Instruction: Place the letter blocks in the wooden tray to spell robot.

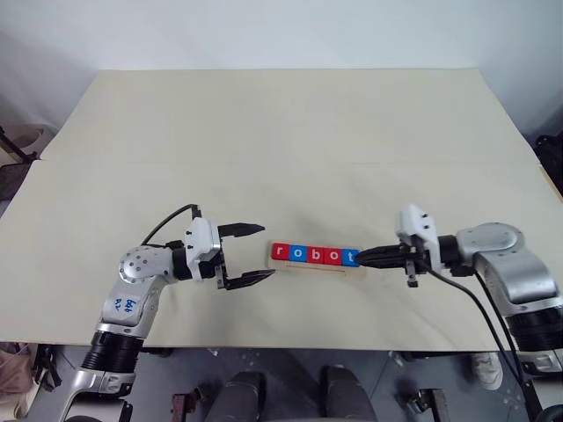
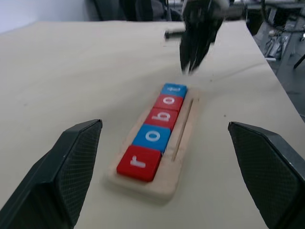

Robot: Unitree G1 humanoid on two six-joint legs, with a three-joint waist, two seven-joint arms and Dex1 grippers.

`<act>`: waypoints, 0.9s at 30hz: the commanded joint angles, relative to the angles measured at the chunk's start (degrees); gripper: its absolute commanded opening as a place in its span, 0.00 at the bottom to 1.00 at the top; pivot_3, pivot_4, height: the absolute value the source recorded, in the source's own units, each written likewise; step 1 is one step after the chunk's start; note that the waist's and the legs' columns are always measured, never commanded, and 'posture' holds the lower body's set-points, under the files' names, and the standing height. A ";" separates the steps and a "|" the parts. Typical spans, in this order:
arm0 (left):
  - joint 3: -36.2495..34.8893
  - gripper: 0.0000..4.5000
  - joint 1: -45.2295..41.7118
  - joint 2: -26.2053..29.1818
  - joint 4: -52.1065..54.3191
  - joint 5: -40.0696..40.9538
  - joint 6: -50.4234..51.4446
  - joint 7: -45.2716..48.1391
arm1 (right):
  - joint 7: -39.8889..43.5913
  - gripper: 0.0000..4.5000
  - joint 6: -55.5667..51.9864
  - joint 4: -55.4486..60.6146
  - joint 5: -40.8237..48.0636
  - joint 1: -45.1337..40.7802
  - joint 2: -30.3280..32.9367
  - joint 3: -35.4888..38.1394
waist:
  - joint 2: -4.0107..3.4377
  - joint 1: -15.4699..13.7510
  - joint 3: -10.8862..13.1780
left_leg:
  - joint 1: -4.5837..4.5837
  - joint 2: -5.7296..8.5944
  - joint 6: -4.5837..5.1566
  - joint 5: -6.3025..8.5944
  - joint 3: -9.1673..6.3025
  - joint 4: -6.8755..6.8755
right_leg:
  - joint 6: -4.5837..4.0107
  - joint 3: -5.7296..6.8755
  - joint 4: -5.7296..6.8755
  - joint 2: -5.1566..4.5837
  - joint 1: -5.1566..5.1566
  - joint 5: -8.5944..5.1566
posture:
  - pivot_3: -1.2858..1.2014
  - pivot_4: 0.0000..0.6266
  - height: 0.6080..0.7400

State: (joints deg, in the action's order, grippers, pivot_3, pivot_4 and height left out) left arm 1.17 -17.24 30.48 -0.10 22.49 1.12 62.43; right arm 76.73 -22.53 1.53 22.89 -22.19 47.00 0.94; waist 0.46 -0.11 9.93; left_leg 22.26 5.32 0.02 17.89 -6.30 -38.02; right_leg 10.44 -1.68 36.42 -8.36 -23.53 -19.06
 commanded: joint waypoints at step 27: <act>-9.33 1.00 3.83 8.97 -0.30 0.99 -1.46 2.41 | 0.23 1.00 21.08 2.88 9.88 22.80 -3.02 18.62 | 0.00 0.04 0.01 | -0.12 -0.04 0.00 0.05 -0.03 0.03 | -0.05 0.15 -0.04 -0.01 0.16 0.02 | 0.52 0.24 1.00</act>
State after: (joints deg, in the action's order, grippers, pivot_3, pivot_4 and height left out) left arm -7.88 -13.80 39.25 -2.67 23.43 -0.07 65.36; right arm 77.14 -2.67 4.19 32.63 1.15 43.96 18.65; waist 0.46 -0.07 9.93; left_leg 22.14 5.28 0.02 17.93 -6.33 -37.99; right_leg 10.39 -1.53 36.38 -8.37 -23.37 -19.04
